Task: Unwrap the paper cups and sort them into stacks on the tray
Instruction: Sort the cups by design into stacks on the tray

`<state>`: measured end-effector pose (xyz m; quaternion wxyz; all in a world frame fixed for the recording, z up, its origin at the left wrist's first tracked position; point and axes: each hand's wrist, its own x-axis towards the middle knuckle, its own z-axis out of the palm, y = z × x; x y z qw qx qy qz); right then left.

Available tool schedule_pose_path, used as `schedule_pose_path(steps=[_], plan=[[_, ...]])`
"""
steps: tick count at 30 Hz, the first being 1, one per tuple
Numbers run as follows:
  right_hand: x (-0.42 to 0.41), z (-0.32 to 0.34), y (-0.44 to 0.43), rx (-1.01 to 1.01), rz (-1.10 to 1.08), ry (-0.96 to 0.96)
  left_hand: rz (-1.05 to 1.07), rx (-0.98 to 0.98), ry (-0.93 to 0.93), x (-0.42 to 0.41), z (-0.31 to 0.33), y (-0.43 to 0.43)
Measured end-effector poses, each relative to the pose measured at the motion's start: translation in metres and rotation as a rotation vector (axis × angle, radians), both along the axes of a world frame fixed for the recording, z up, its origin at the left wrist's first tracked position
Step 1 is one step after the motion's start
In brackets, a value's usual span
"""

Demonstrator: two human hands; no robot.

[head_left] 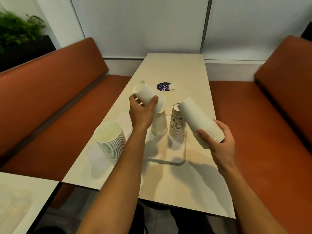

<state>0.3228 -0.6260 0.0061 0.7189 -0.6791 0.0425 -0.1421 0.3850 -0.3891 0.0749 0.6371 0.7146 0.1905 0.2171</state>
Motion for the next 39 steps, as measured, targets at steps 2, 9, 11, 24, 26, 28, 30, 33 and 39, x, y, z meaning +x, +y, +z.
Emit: schedule_pose_path(steps=[2,9,11,24,26,28,30,33,39], plan=[[0.001,0.001,0.0,-0.002,0.0,-0.004,-0.011,0.107,0.064,0.009,-0.008,-0.001],[0.003,0.0,0.0,0.002,0.013,-0.002,-0.1,0.338,0.2,0.029,-0.033,-0.012],[0.003,0.0,-0.001,0.005,0.017,-0.002,-0.116,0.388,0.232,0.032,-0.037,-0.013],[0.002,-0.001,0.006,0.041,0.065,0.002,-0.134,0.103,0.166,-0.009,-0.034,-0.005],[0.002,-0.002,0.009,0.048,0.086,0.01,-0.191,-0.073,0.126,-0.026,-0.033,-0.009],[0.002,-0.002,0.012,0.048,0.117,0.02,-0.28,-0.218,0.12,-0.037,-0.035,-0.015],[0.002,-0.001,0.015,0.027,0.137,0.026,-0.384,-0.329,0.114,-0.045,-0.037,-0.021],[0.001,0.002,0.02,0.005,0.167,0.041,-0.548,-0.385,0.108,-0.051,-0.038,-0.027],[-0.001,0.007,0.021,-0.018,0.222,0.064,-0.581,-0.424,0.069,-0.057,-0.036,-0.032]])
